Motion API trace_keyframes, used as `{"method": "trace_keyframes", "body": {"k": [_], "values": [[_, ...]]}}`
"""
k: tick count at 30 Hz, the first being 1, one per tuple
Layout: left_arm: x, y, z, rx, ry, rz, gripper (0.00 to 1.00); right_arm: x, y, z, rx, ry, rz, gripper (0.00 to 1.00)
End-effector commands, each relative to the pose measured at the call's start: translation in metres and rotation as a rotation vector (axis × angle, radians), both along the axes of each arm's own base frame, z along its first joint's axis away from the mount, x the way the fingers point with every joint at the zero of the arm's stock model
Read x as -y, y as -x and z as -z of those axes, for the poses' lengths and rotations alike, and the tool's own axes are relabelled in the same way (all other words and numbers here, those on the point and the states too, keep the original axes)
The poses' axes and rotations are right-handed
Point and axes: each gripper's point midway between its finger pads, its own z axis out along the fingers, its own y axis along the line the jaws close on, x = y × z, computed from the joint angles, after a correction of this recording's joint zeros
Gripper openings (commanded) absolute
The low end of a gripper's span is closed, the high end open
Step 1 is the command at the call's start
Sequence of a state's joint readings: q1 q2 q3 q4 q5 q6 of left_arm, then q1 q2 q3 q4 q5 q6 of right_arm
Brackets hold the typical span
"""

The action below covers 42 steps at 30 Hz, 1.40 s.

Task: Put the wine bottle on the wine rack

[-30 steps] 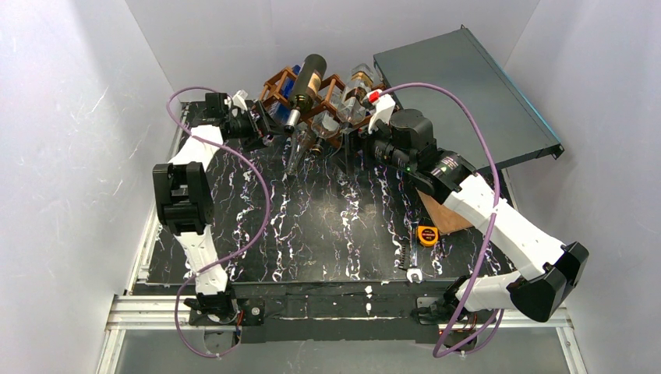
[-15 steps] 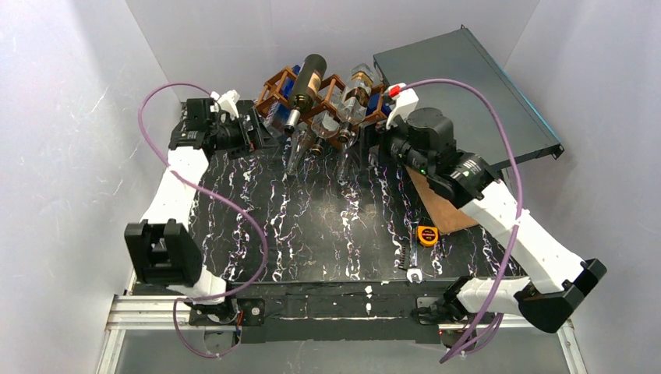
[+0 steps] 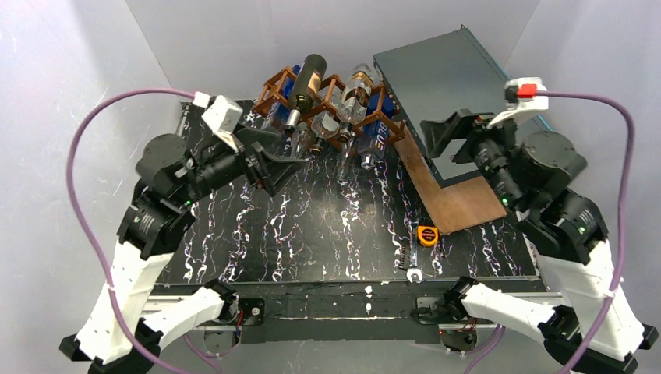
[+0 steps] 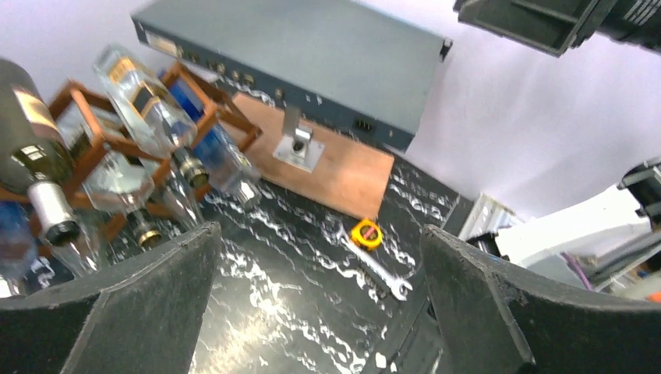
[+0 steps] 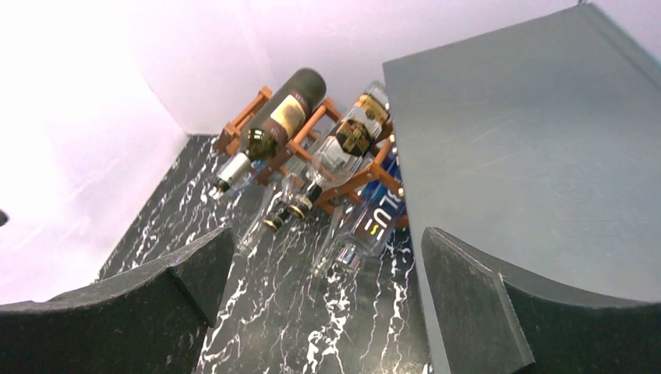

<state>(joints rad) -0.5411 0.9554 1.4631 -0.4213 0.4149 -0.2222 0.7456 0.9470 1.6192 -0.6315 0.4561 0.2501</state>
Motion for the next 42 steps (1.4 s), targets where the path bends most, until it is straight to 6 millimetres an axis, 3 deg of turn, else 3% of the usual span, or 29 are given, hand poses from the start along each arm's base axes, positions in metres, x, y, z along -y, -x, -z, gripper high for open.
{"method": "trace_keyframes", "body": {"k": [1, 9, 19, 42], "values": [[-0.028, 0.018, -0.053, 0.165, 0.115, -0.097, 0.98, 0.044, 0.025, -0.049, 0.134, -0.106, 0.088, 1.00], [-0.062, 0.044, -0.077, 0.292, 0.168, -0.187, 0.98, 0.079, 0.044, -0.071, 0.182, -0.169, 0.170, 1.00], [-0.093, 0.062, -0.093, 0.393, 0.194, -0.279, 0.98, 0.087, 0.052, -0.081, 0.221, -0.226, 0.174, 1.00], [-0.096, 0.061, -0.091, 0.406, 0.172, -0.292, 0.98, 0.083, 0.053, -0.082, 0.227, -0.256, 0.158, 1.00]]}}
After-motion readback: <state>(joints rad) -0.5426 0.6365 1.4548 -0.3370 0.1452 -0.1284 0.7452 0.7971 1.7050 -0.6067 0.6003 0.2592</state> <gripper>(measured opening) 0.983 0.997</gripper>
